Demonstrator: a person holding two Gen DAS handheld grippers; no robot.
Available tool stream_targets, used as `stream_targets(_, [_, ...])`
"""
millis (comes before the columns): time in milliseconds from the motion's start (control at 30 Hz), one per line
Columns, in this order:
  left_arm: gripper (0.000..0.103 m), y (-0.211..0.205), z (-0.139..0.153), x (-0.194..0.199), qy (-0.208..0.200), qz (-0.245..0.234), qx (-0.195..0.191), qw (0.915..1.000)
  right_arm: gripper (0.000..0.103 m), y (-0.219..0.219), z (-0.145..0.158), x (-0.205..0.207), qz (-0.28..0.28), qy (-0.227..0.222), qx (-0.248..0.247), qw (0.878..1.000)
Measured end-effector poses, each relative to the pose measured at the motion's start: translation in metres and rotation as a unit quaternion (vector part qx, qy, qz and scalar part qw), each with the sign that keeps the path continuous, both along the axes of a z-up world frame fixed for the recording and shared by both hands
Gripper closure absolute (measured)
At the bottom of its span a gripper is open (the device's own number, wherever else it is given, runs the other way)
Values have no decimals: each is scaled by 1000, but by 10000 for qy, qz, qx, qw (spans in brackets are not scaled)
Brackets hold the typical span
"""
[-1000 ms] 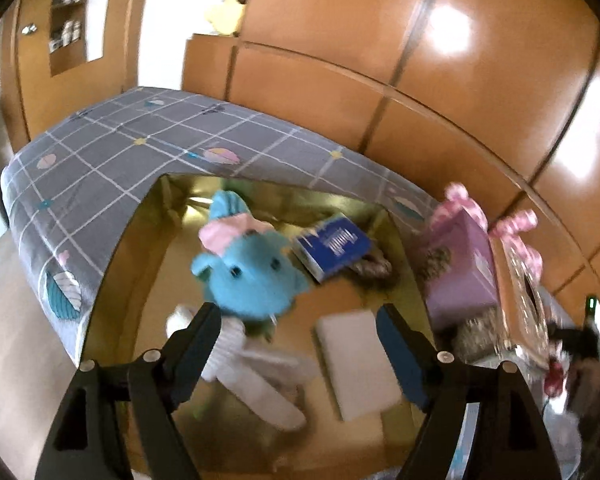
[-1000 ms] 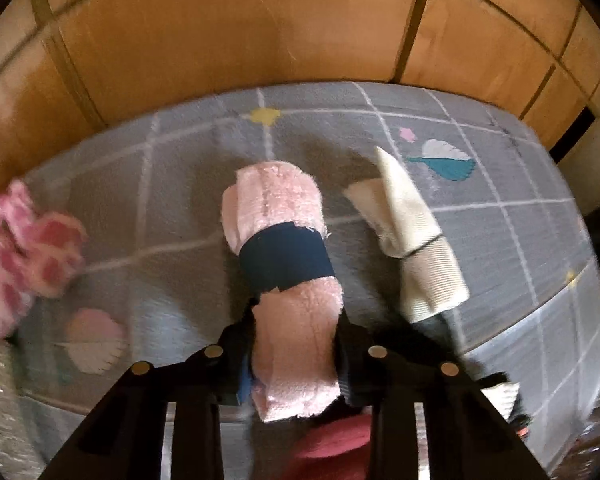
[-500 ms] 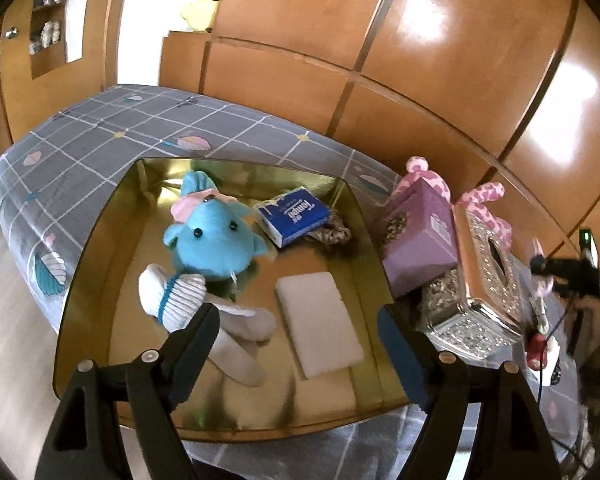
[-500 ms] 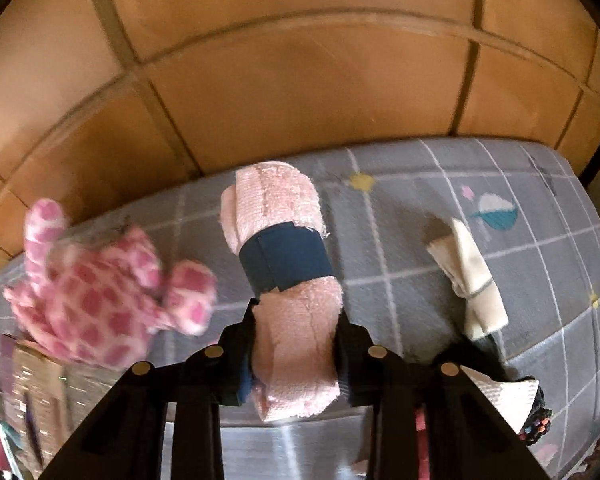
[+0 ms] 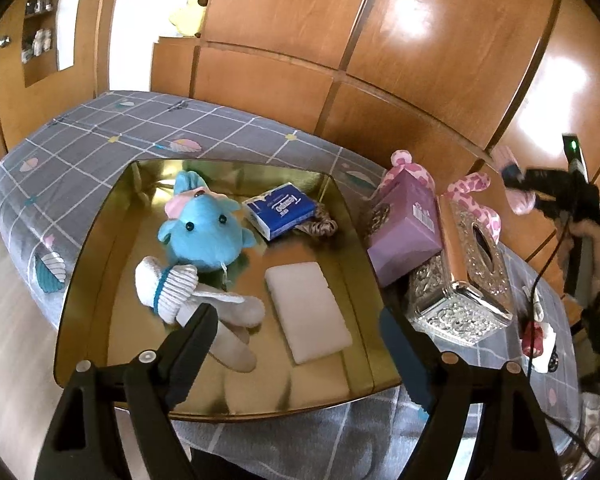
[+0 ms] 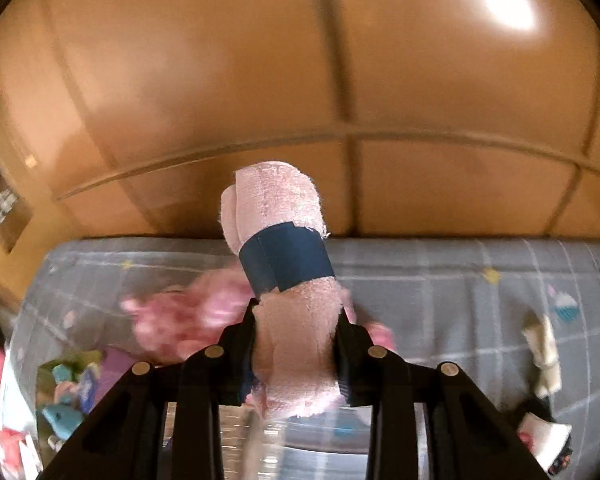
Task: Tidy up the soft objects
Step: 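Carry the pink towel roll into the gold tray and open the right tool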
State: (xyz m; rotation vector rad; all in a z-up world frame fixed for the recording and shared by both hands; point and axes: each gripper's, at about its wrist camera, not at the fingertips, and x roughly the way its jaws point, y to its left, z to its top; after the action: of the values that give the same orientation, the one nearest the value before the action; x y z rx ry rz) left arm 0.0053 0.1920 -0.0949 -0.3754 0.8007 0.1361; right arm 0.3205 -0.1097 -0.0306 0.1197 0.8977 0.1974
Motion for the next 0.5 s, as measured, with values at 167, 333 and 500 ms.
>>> stream_targets(167, [19,2,0,-5,2,26,14,10000,72,61,5,-21,975,-262,70,9949])
stream_targets(333, [19,7,-1,-12,13,112,23,9999,72,112,3,-55,1869,-336,45,9818])
stream_targets(500, [19,11,0,-20,-7,241,109,9996,72,150,-13,-102,2675,-240,-8,9633])
